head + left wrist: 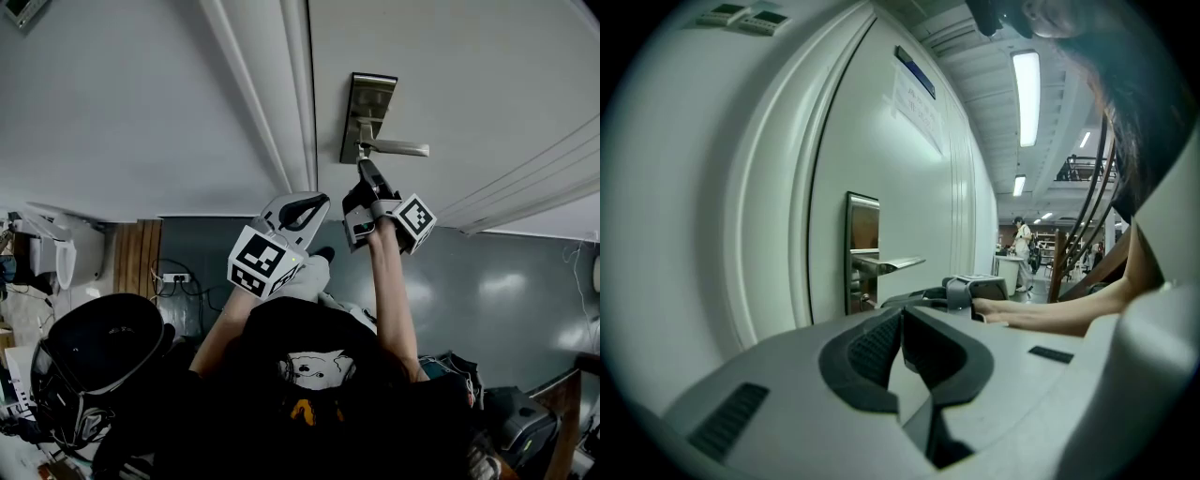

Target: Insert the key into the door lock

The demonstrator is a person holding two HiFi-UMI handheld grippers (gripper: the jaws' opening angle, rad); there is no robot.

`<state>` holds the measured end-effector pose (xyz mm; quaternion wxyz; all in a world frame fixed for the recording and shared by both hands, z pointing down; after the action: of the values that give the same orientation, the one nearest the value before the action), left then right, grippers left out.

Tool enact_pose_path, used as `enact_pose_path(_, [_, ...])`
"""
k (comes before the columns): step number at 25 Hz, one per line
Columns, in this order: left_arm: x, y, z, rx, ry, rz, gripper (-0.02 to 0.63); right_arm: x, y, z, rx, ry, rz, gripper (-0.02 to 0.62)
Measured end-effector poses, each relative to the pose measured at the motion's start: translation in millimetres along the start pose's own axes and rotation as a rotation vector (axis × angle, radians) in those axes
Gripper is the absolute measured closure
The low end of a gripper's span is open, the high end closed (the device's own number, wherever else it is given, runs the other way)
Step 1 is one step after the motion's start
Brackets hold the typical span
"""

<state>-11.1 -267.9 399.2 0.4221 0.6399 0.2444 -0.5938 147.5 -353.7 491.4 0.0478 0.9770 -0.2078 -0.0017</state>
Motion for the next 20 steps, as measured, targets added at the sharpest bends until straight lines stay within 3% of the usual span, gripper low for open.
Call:
enact_pose_path(5, [0.5, 1.8, 9.1, 0.008, -0.003, 0.002, 0.592, -0.1, 8.9, -1.5, 0.036, 0.066, -0.005, 0.574])
enact_pose_path(12, [0.6, 4.7, 15.6, 0.015, -0.007, 0.006, 0.592, 6.0, 21.2, -0.8, 0.052, 0.076, -0.015, 0.574])
enact_pose_path(20, [2.4, 4.9, 11.9, 0.012, -0.007, 0.002, 0.592, 5.4, 18.1, 2.4, 0.053, -0.027, -0.021, 0.572])
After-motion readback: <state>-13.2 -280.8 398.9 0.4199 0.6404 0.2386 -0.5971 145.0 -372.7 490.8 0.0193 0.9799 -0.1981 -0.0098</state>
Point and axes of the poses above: the fingertips, and each gripper's own axes: y forward along the fingers, z to its left, x out of its top, the point moved 6 cm from there along -y, backward along the fingers, and after that the axes turned 7 degrees about -x, right-handed, at the moved point
